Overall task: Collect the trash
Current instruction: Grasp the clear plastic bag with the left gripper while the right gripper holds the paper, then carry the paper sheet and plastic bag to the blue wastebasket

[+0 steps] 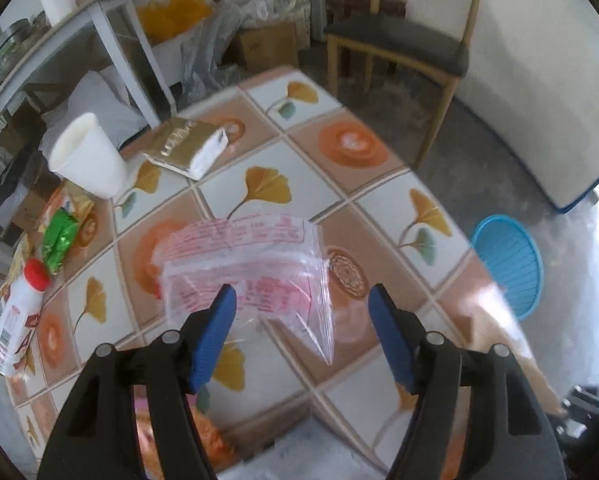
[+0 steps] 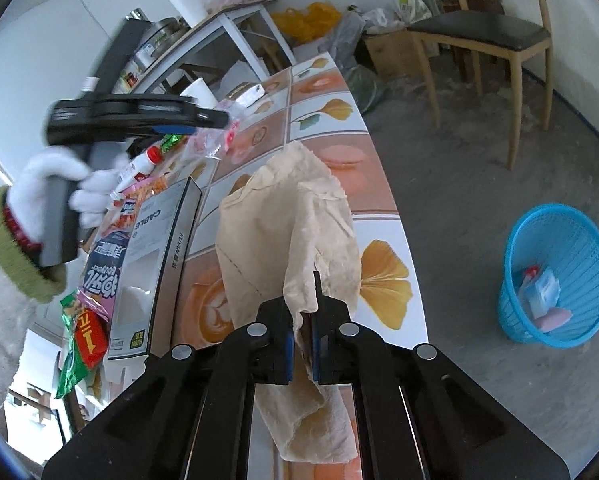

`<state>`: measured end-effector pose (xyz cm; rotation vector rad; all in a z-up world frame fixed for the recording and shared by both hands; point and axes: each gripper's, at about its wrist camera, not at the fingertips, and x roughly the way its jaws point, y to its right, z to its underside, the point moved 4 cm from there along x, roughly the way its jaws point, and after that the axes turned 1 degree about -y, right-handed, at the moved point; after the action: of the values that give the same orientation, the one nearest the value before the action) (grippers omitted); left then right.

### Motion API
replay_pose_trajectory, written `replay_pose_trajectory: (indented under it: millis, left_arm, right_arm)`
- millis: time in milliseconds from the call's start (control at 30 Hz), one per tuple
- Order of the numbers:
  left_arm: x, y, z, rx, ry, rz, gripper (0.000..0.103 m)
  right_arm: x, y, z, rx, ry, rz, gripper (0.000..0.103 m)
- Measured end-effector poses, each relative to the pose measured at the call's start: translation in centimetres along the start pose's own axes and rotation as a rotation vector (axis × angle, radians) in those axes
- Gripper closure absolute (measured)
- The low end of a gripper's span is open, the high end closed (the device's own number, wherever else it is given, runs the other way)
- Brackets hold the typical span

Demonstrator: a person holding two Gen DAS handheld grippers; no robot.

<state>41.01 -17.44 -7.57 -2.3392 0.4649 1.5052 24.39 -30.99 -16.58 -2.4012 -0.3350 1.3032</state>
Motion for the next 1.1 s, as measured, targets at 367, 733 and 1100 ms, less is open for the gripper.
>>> replay_pose_trajectory:
  millis: [367, 733, 1100]
  left_arm:
    - [2.2, -0.6, -0.4, -0.021, -0.011, -0.01, 0.059]
    - [1.0, 0.3, -0.3, 0.03, 0.051, -0.061, 0.077]
    - [-3.3, 2.8, 0.8, 0.171, 0.168, -0.132, 0.098]
  right_arm:
    - [-0.1, 0.2, 0.1, 0.002, 0.003, -0.012, 0.099]
    - [-0.2, 0.1, 0.0, -0.006, 0.007, 0.003, 0.099]
    - [-0.2, -0.1, 0.0, -0.01, 0.005, 0.018, 0.099]
